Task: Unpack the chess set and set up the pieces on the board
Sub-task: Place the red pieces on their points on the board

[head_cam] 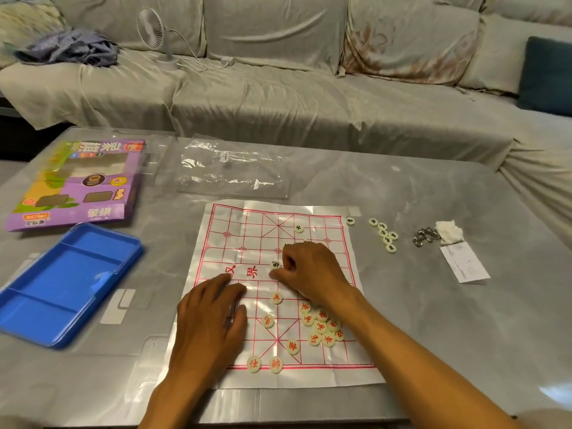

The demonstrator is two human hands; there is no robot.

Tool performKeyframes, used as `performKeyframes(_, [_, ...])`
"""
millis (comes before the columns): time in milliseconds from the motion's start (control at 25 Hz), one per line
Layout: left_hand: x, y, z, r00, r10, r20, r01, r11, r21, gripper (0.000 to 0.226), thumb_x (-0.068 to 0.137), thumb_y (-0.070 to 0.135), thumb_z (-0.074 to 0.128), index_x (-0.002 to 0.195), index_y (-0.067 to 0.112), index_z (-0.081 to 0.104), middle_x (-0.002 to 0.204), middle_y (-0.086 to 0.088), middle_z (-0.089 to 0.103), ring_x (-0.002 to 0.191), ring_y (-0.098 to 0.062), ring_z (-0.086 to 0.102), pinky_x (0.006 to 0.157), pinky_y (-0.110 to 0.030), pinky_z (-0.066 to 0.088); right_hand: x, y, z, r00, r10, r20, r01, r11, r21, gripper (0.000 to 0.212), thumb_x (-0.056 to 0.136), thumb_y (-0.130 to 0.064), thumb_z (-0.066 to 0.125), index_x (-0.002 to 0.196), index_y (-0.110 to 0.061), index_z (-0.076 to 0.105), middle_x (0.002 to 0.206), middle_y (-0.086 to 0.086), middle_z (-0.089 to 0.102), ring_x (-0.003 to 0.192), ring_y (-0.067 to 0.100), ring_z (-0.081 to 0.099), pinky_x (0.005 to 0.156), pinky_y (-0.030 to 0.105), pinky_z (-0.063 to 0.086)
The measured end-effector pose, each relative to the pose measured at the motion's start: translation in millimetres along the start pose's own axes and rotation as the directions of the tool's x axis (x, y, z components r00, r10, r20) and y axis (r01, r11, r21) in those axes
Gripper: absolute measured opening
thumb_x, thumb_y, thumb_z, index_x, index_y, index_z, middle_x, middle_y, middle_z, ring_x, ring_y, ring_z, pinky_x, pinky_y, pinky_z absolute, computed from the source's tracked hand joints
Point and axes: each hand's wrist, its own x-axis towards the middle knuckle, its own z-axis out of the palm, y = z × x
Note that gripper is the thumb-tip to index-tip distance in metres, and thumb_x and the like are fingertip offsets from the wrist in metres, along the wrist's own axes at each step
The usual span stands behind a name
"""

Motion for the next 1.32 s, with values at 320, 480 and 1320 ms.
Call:
performKeyframes(320, [4, 4, -3, 0.999, 0.005, 0.037, -0.007, 0.999, 0.049, 0.045, 0.085, 0.05, 0.042, 0.118, 0.028, 0.061, 0.136, 0.001, 0.054, 0.125, -0.027, 0.049, 0.106, -0.052, 0.032, -21, 119, -59, 0.751, 0.555, -0.358, -0.564, 0.821, 0.088, 0.024, 0.09, -0.033, 0.059, 0.11, -0.018, 0.057, 0.114, 0.005, 0.056, 0.1, 0.024, 0.056, 0.074, 0.031, 0.044])
performKeyframes(480, [-1, 7, -3, 0.999, 0.006, 0.04, -0.007, 0.999, 0.044, 0.051, 0.086, 0.056, 0.033, 0.119, 0.029, 0.062, 0.136, 0.002, 0.054, 0.125, -0.026, 0.049, 0.105, -0.052, 0.034, -15, 156, -57, 0.764, 0.602, -0.234, -0.603, 0.794, 0.075, 0.037, 0.085, -0.036, 0.064, 0.116, -0.016, 0.059, 0.117, 0.009, 0.059, 0.102, 0.028, 0.056, 0.077, 0.033, 0.044])
performKeyframes(1320, [3, 5, -2, 1.0, 0.013, 0.012, -0.014, 0.999, 0.044, 0.054, 0.085, 0.058, 0.029, 0.116, 0.029, 0.063, 0.134, 0.001, 0.056, 0.122, -0.026, 0.053, 0.103, -0.052, 0.035, 9, 155, -62, 0.78, 0.589, -0.213, -0.611, 0.789, -0.056, 0.009, 0.085, -0.008, 0.063, 0.091, -0.009, 0.069, 0.097, 0.013, 0.067, 0.088, 0.032, 0.063, 0.066, 0.03, 0.044])
